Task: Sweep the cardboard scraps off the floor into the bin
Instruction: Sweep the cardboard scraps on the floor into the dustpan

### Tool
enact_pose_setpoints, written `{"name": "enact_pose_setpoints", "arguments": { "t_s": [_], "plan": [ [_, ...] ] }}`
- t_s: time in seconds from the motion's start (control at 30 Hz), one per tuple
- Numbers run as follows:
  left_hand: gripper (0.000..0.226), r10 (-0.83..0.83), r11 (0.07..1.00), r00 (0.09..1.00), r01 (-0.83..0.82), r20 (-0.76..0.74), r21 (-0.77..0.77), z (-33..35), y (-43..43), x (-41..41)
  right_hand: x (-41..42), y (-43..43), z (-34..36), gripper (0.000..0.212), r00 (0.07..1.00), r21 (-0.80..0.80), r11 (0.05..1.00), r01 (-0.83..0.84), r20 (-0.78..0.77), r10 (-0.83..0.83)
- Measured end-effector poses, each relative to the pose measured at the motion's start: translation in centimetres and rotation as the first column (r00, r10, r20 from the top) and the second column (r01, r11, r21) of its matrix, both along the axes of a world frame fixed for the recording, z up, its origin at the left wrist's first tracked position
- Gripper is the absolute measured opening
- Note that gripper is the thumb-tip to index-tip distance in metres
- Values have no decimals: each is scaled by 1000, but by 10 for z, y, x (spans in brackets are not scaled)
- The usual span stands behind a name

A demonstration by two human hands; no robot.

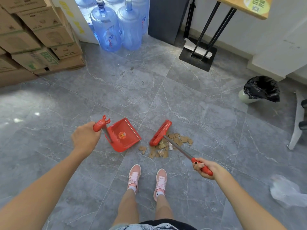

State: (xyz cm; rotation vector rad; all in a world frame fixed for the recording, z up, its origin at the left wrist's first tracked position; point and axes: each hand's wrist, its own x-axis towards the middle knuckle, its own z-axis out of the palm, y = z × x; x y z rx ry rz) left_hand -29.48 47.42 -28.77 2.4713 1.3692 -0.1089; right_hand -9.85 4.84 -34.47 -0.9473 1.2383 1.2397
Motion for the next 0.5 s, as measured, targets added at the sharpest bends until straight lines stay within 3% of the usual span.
{"name": "enact_pose_setpoints", "arguments": {
  "t_s": [0.3,0.5],
  "plan": [
    [20,124,992,991,-124,52,-7,14,17,-17,-4,32,20,16,986,-6,986,-166,26,166],
    [28,52,994,995,-43,86,-102,27,29,-22,-25,71,35,17,959,7,960,-281,39,280]
  ]
}}
